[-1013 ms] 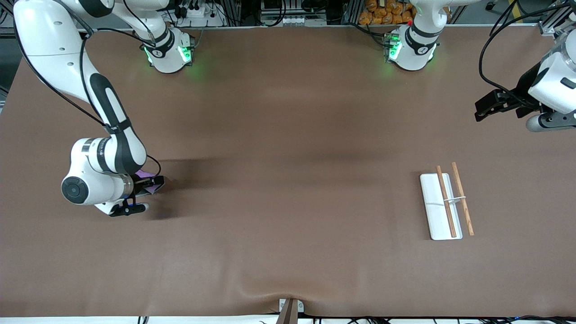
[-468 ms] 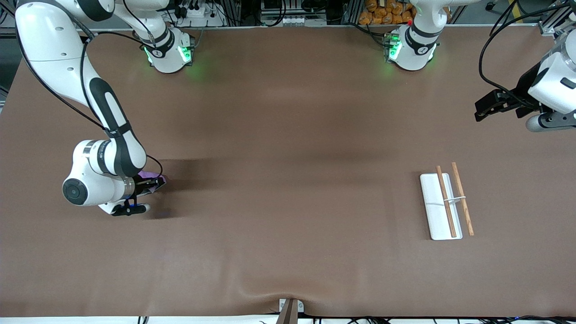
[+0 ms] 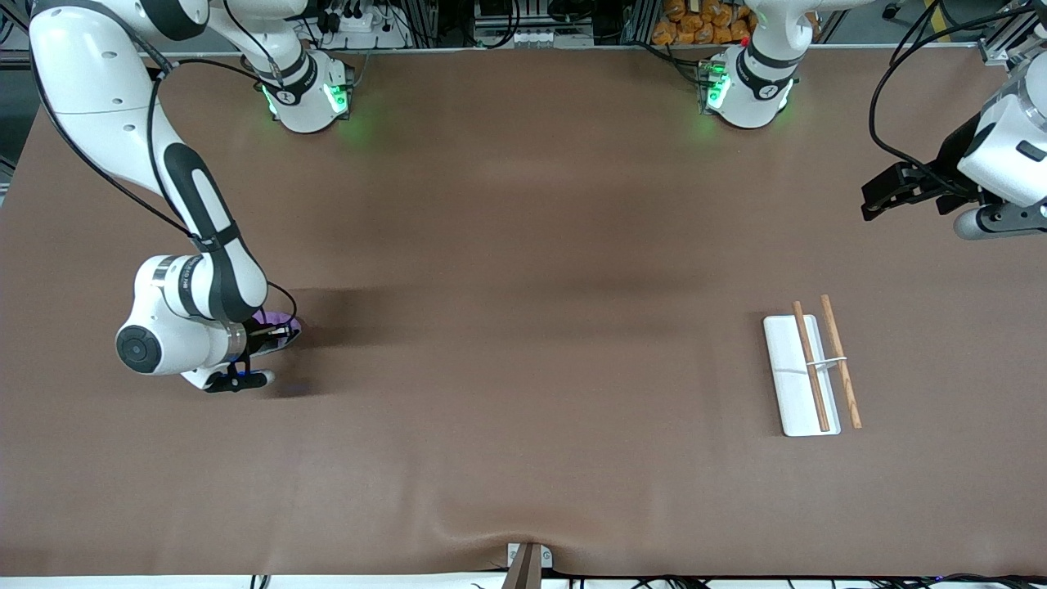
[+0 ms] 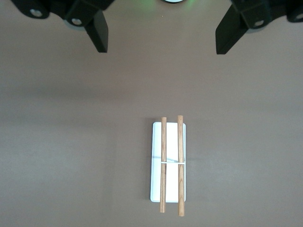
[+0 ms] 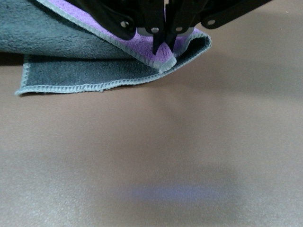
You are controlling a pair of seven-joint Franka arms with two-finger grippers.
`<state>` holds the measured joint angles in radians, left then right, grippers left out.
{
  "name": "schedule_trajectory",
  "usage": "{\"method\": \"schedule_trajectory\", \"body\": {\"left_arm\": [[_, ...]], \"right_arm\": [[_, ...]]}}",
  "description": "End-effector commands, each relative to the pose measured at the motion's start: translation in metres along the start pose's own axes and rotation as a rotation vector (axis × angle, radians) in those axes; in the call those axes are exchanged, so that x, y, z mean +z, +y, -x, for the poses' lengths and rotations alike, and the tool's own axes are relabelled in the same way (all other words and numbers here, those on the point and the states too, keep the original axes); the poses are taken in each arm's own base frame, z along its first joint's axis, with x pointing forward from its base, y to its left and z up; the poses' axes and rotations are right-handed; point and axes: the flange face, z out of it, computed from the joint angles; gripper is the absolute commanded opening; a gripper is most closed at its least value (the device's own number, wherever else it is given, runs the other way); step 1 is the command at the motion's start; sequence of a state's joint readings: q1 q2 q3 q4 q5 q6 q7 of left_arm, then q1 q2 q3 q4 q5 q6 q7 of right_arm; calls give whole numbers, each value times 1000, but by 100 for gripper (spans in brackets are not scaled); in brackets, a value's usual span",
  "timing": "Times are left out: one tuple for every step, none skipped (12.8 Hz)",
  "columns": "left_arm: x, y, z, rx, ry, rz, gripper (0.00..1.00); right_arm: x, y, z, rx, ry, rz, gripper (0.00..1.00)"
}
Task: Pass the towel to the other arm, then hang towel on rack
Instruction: 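Close the right gripper on the towel edge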
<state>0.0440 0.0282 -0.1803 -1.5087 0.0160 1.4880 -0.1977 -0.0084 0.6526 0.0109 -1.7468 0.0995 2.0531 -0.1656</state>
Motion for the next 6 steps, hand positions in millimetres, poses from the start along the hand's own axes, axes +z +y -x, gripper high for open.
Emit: {"method": "schedule_trajectory", "body": {"left_arm": [[-6,5,1,7,8,-2,100],[-5,5,0,9,8,-2,100],[-5,4,0,7,8,-2,100],[-5,4,0,7,7,-2,100],[-5,4,0,7,8,-2,100],[-6,5,0,7,9,1,100]], "right_arm": [[-20,-5,1,-4,21,-12,0],[-40,-8,6,-9,36,-11,0],[-59,-14,10,-20,46,-8,0],[-77,-19,15,-26,62,-6,0],[-96,-28,21,-41,76,-2,0],[-117,-45,29,-67,86,2,0]]}}
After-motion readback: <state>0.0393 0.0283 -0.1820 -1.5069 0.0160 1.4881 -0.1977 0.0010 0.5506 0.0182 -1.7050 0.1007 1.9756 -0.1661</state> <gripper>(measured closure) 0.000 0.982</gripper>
